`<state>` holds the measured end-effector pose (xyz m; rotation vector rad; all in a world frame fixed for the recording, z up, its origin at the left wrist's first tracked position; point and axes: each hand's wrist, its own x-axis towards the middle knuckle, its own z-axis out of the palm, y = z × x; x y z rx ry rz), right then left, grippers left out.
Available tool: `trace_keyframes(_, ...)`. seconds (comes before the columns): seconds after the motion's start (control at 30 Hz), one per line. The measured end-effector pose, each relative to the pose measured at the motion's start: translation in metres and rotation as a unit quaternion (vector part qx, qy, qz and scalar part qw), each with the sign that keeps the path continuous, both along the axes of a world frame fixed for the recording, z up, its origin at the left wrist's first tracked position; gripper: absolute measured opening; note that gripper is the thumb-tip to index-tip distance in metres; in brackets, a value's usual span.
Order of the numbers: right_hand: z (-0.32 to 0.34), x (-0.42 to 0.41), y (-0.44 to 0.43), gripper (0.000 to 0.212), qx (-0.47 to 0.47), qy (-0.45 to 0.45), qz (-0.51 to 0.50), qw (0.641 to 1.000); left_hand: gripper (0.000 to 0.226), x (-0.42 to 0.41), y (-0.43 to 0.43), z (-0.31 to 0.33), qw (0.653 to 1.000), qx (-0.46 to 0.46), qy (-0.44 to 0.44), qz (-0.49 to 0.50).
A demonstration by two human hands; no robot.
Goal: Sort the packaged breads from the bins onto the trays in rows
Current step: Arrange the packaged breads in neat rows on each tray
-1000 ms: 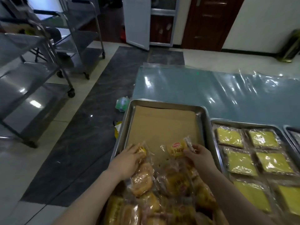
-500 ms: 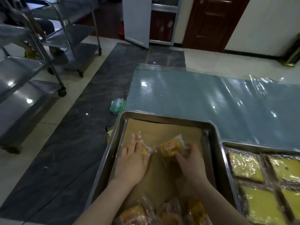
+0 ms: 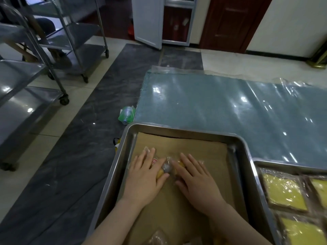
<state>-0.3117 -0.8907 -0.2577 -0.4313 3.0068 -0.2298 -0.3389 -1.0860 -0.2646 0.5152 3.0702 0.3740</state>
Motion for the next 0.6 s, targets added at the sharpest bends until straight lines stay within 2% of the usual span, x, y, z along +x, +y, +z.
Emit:
trace_keyframes(0.1, -0.001, -0.011, 0.001, 0.055, 0.011, 0.025, 0.006, 1.0, 0.067, -0.007, 0.01, -0.002, 0.998, -0.033, 0.01, 0.049)
trace_keyframes(0.27, 0.003, -0.036, -0.003, 0.051, 0.005, 0.032, -0.001, 0.999, 0.075, -0.026, 0.018, -0.002, 0.988, -0.039, 0.015, 0.149)
trace_keyframes(0.37, 0.002, -0.047, -0.007, 0.052, -0.002, 0.043, -0.011, 0.999, 0.089, -0.039, 0.024, 0.001, 0.98, 0.001, -0.01, 0.2)
trace_keyframes(0.47, -0.002, -0.053, -0.008, 0.062, 0.003, 0.046, -0.012, 0.999, 0.081, -0.035, 0.019, 0.008, 0.98, 0.084, -0.011, 0.178)
trace_keyframes(0.53, -0.002, -0.051, -0.008, 0.073, 0.011, 0.054, -0.021, 0.998, 0.068, -0.022, 0.008, 0.011, 0.988, 0.08, 0.043, 0.125)
trace_keyframes(0.6, 0.002, -0.042, -0.011, 0.074, 0.016, 0.085, -0.043, 0.995, 0.059, -0.007, -0.001, 0.012, 0.993, 0.053, 0.085, 0.063)
